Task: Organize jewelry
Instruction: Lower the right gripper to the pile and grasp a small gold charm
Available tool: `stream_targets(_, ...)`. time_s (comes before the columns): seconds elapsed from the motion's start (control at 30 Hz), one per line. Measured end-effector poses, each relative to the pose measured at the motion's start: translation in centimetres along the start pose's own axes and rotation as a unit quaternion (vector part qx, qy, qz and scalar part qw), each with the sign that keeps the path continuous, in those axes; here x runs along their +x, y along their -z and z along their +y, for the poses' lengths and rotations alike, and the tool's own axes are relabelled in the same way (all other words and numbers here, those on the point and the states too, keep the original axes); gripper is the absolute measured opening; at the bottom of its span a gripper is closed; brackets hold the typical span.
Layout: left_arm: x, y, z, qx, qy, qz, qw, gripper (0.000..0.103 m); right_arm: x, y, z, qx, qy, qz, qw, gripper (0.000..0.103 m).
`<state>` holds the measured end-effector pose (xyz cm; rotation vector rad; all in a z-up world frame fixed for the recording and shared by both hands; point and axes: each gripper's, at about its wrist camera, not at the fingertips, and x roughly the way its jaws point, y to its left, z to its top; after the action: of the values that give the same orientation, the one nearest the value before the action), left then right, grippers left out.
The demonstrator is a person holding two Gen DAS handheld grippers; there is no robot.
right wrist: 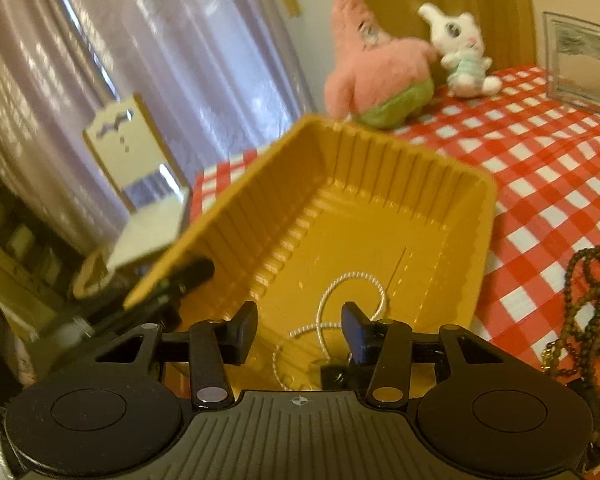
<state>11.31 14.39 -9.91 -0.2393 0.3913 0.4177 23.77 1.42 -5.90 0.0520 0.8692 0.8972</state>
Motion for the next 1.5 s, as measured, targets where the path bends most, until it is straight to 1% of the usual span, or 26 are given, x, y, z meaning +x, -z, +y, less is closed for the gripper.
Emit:
stream_targets(0.13,-0.1,0.0,0.0,0.000,0.000,0.000,1.0000,0.008,-2.7,0.1,-1.1,0.024,0.010,-0.032,0.999,0.048)
stream_targets(0.27,-0.1,0.0,0.0,-0.001,0.001,0.000,1.0000,0.008,-5.3,1.1,-2.6,0.046,0.029,-0.047,0.997,0.048)
stream_targets(0.37,-0.1,0.0,-0.1,0.000,0.001,-0.001,1.0000,0.008,-6.8,2.3,-4.0,0.064,0.048,-0.045,0.996,0.048)
stream_targets(0.57,0.1,-0.1,0.0,0.002,-0.001,0.003,1.0000,0.008,-8.6,5.2,-6.6,0.099,0.086,-0.021,0.991,0.048)
stream_targets(0.73,0.1,0.0,0.0,0.003,-0.002,0.004,1.0000,0.008,-8.2,6.7,-7.9,0.107,0.112,-0.003,0.988,0.048)
stream_targets(0.83,0.1,0.0,0.0,0.004,-0.002,0.004,1.0000,0.008,-7.7,7.2,-7.9,0.091,0.123,-0.002,0.988,0.048)
stream_targets(1.0,0.1,0.0,0.0,0.003,-0.003,0.004,1.0000,0.008,-5.6,6.7,-8.1,0.062,0.144,-0.002,0.988,0.046)
stream_targets(1.13,0.1,0.0,0.0,0.003,-0.003,0.004,1.0000,0.008,-3.6,6.1,-8.6,0.048,0.151,0.003,0.987,0.036)
stream_targets(1.33,0.1,0.0,0.0,0.003,-0.002,0.004,1.0000,0.008,-1.4,5.8,-9.2,0.057,0.175,0.021,0.983,0.024)
stream_targets(1.43,0.1,0.0,0.0,0.003,-0.003,0.004,1.0000,0.008,-0.7,5.9,-9.6,0.067,0.185,0.028,0.980,0.021)
stream_targets(1.5,0.2,0.0,0.0,0.003,-0.003,0.004,1.0000,0.008,-0.5,6.0,-9.6,0.065,0.192,0.025,0.979,0.020)
